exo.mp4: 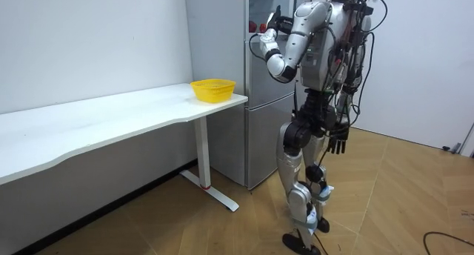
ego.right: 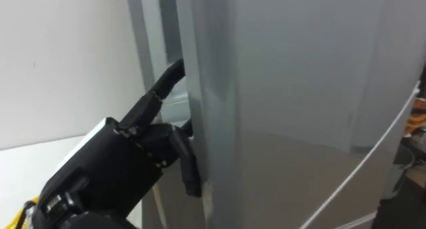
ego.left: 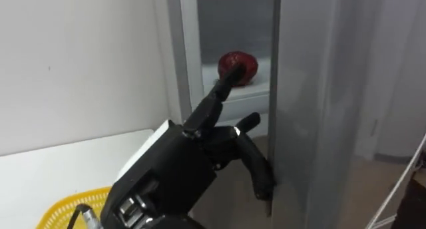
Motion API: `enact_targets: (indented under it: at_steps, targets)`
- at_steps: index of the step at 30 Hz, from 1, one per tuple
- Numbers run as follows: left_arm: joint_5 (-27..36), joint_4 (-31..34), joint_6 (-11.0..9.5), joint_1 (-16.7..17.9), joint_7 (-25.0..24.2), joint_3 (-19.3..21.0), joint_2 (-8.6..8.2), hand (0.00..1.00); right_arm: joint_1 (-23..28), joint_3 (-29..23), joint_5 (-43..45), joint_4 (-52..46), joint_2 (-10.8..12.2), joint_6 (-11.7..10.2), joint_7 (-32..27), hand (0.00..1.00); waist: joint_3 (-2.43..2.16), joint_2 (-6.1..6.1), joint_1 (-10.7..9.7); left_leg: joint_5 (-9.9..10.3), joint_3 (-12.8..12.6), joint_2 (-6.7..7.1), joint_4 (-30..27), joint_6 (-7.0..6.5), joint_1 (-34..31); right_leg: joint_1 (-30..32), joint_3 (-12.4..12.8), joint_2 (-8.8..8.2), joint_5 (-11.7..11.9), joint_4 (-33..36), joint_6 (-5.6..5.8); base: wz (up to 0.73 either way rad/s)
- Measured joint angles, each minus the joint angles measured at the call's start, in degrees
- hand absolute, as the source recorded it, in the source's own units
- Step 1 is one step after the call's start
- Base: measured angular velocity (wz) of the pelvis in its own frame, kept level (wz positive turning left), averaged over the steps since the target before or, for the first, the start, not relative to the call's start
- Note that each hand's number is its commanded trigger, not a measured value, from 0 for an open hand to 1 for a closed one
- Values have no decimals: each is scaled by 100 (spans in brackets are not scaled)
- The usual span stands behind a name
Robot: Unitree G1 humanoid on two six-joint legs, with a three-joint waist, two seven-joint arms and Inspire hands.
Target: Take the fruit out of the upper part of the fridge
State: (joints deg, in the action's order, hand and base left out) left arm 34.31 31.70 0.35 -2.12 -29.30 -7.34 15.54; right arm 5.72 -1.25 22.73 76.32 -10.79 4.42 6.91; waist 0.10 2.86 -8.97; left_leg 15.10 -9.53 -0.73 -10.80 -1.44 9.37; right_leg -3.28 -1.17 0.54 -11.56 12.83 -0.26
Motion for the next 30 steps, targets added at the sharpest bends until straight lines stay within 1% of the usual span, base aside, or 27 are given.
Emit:
enact_targets:
  at_steps: [3, 7, 13, 15, 22, 30]
  targets:
    - [-1, 20, 2, -3, -103, -51, 2, 0, 1, 2, -5, -3, -4, 2, 2, 0, 0, -12, -13, 0, -108, -33, 2, 0, 11, 31, 124, 49, 18, 1, -25, -18]
    - [-17, 20, 2, -3, -155, -85, 5, 0, 11, 3, -7, -3, -42, -9, 14, 0, 3, -30, -23, 0, -143, -57, 3, 0, 37, 38, 253, 90, 31, -15, -48, -16]
    - [-15, 20, -1, -57, -222, -197, 4, 0, 26, 6, -8, -3, -62, -23, 16, 0, 17, -67, -29, 0, -156, -62, 4, 1, 42, 39, 272, 103, 34, -18, -52, -3]
    - [-15, 20, -1, -79, -253, -201, 5, 0, 26, 5, -17, -5, -65, -70, 14, 0, 21, -80, -29, 0, -182, -62, 4, 1, 42, 45, 275, 104, 34, -25, -52, -2]
    - [-15, 20, -1, -80, -269, -203, 5, 0, 27, 8, -18, -6, -65, -81, 13, 0, 16, -107, -30, 0, -211, -63, 4, 1, 46, 44, 292, 106, 34, -24, -52, -1]
    - [-15, 20, -2, -80, -278, -204, 5, 0, 26, 8, -18, -6, -65, -81, 13, 0, 15, -109, -29, 0, -214, -63, 4, 1, 46, 43, 295, 106, 34, -24, -52, 0]
